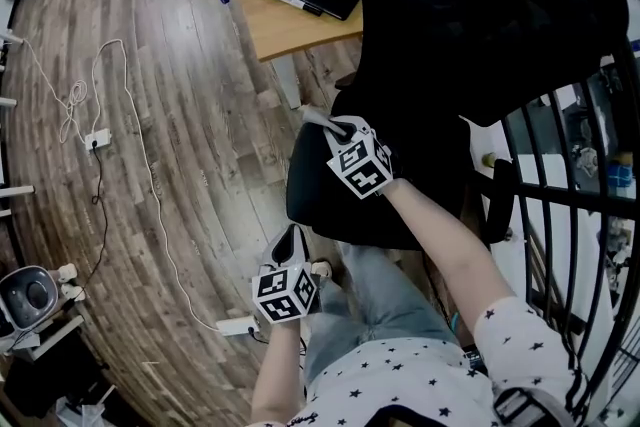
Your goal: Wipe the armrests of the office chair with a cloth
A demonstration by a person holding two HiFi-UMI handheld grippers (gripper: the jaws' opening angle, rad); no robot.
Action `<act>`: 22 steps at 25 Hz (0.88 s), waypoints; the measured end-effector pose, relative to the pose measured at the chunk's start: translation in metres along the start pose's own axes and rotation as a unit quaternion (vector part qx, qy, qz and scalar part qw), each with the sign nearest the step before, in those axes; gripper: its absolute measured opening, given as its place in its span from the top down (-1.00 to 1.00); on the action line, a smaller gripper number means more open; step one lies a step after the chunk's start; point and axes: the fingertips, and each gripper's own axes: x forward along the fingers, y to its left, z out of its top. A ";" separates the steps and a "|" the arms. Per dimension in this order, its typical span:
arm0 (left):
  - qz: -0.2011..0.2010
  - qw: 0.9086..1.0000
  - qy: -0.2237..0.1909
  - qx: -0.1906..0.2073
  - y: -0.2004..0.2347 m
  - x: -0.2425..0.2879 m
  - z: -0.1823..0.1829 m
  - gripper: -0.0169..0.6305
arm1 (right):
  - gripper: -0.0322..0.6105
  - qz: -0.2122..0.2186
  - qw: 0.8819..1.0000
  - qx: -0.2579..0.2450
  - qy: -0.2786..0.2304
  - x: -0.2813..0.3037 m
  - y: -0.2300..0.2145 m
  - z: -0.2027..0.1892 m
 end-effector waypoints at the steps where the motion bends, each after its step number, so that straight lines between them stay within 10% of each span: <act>1: 0.001 1.000 0.001 -0.001 0.000 0.001 -0.001 0.92 | 0.82 0.001 1.000 -0.002 0.003 0.004 -0.001 -0.001; 22: 0.004 1.000 0.013 -0.011 -0.001 0.010 -0.013 0.92 | 0.82 0.026 0.998 -0.010 0.050 0.038 0.000 -0.021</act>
